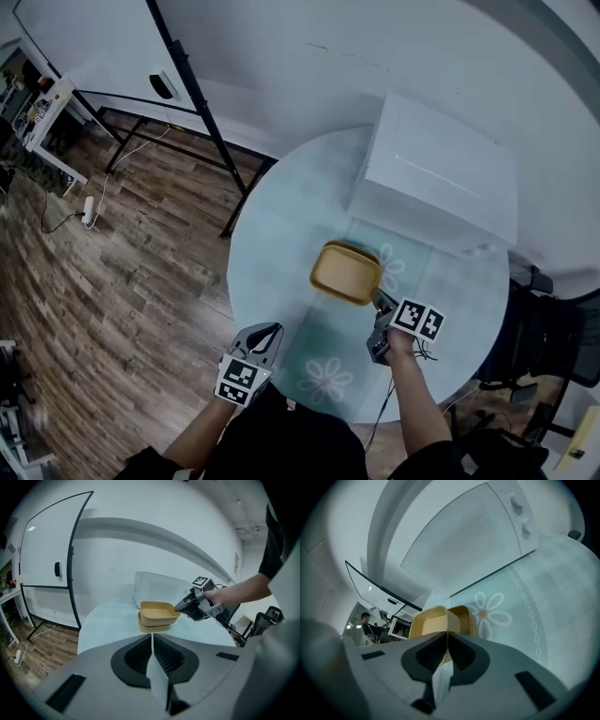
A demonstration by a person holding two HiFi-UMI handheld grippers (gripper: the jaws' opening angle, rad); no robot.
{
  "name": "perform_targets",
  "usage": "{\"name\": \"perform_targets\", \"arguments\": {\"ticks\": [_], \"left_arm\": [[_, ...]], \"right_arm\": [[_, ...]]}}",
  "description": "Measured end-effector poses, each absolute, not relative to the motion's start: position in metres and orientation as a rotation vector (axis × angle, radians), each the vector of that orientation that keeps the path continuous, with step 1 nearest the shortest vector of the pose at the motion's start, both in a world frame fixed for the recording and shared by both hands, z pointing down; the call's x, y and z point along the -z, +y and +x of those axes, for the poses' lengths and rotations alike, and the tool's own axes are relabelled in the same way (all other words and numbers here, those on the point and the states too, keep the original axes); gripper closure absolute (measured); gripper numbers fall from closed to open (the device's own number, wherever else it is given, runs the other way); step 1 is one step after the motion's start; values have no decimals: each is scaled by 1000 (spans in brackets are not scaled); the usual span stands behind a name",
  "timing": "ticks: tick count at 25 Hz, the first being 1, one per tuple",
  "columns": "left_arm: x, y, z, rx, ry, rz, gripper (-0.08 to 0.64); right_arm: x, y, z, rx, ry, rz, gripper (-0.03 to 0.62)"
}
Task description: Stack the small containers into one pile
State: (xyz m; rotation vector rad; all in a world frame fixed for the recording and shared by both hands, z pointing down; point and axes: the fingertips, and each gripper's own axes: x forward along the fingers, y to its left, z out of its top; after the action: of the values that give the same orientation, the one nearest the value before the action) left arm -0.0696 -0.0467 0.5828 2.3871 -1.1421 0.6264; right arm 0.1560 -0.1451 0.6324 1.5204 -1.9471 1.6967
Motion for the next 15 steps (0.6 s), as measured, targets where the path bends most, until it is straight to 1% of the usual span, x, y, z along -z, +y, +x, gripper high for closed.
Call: {"name": "perform_targets", "arguments": {"ticks": [15], "left_arm": [[-594,-66,-66,-639,-1138,2362,537]], "right_arm": [[-657,-176,170,-1729,-1877,1518,558]]}}
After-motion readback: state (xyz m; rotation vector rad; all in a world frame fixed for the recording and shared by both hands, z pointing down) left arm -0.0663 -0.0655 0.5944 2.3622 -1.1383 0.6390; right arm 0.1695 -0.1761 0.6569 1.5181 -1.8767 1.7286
